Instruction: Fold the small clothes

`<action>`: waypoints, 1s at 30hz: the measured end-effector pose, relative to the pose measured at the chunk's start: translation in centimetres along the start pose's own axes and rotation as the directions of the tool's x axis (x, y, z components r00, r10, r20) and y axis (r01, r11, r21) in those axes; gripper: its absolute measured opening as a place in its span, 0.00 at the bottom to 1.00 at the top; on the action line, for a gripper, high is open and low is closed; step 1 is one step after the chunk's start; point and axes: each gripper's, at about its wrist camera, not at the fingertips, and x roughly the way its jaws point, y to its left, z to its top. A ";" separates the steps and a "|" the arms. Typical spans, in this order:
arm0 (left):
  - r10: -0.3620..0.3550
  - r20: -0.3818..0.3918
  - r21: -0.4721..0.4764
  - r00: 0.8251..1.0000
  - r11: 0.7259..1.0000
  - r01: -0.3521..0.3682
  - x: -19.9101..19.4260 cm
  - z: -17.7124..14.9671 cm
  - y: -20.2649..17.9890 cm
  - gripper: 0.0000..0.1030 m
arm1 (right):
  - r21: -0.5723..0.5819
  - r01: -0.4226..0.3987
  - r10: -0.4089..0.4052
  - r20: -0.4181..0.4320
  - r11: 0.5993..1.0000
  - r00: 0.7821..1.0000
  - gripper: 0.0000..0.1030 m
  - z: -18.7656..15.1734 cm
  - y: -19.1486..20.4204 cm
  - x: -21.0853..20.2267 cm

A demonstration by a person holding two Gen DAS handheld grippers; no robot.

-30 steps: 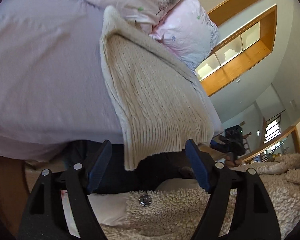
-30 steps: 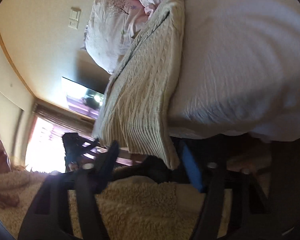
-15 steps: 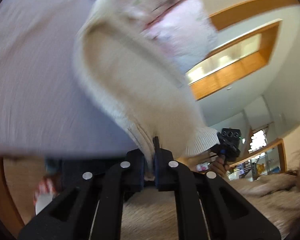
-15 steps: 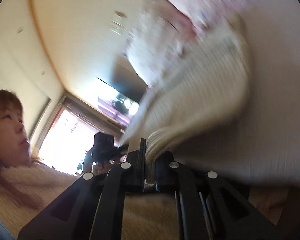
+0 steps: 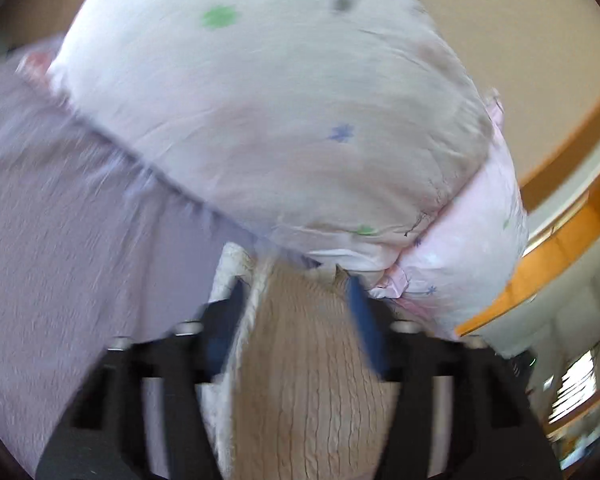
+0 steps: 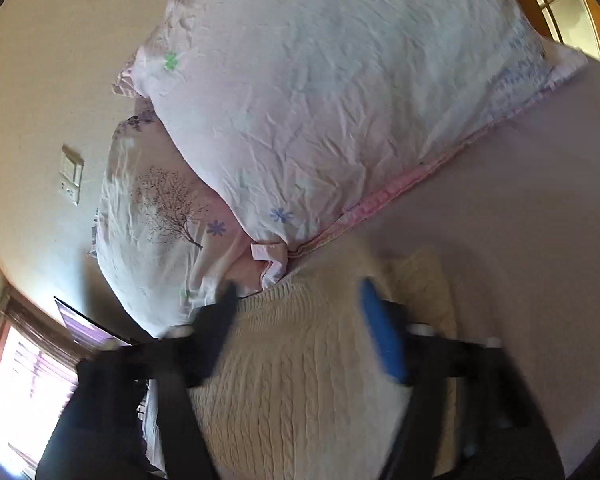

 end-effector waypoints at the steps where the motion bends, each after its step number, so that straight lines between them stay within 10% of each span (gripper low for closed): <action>1: -0.003 -0.011 -0.007 1.000 1.000 0.003 -0.3 -0.3 0.7 0.63 | -0.028 -0.018 0.018 0.004 0.999 1.000 0.80 -0.4 0.0 -0.5; 10: 0.065 -0.242 0.050 0.968 0.997 -0.054 1.5 -4.6 2.2 0.62 | -0.099 -0.032 0.029 -0.036 0.995 0.999 0.82 -1.5 0.2 -1.5; 13: 0.064 -0.259 0.016 0.964 0.998 -0.062 2.8 -4.9 2.3 0.24 | -0.100 -0.057 0.051 -0.057 0.993 0.997 0.83 -1.9 0.3 -1.6; 16: 0.012 -0.264 -0.043 0.965 0.999 -0.024 3.7 -4.3 1.8 0.18 | -0.093 -0.083 0.078 -0.062 0.992 0.995 0.83 -2.2 0.0 -2.4; 19: -0.210 -0.191 -0.084 0.959 0.977 0.197 2.5 -2.7 -2.3 0.16 | -0.095 -0.091 0.089 -0.034 0.991 0.995 0.83 -2.2 -0.4 -4.0; 21: -0.332 -0.175 -0.020 0.927 0.943 0.333 3.2 -2.4 -7.7 0.15 | -0.111 -0.079 0.080 0.009 0.991 0.997 0.83 -2.0 -0.5 -5.6; 24: -0.505 -0.267 -0.007 0.821 0.853 0.522 8.3 -4.5 -16.4 0.13 | -0.143 -0.043 0.056 0.090 0.989 0.994 0.83 -1.6 -0.3 -7.9; 27: -0.526 -0.420 -0.018 0.739 0.819 0.573 15.8 -9.4 -23.5 0.23 | -0.117 -0.011 0.027 0.136 0.993 0.990 0.83 -1.1 -0.7 -8.9; 29: -0.524 -0.551 -0.075 0.650 0.806 0.587 19.7 -12.5 -25.6 0.33 | -0.096 0.022 -0.010 0.126 0.995 0.992 0.83 -0.7 -1.3 -9.1; 30: -0.528 -0.557 -0.089 0.641 0.805 0.586 19.8 -12.8 -25.2 0.34 | -0.079 0.032 -0.024 0.105 0.996 0.994 0.85 -0.6 -1.8 -9.2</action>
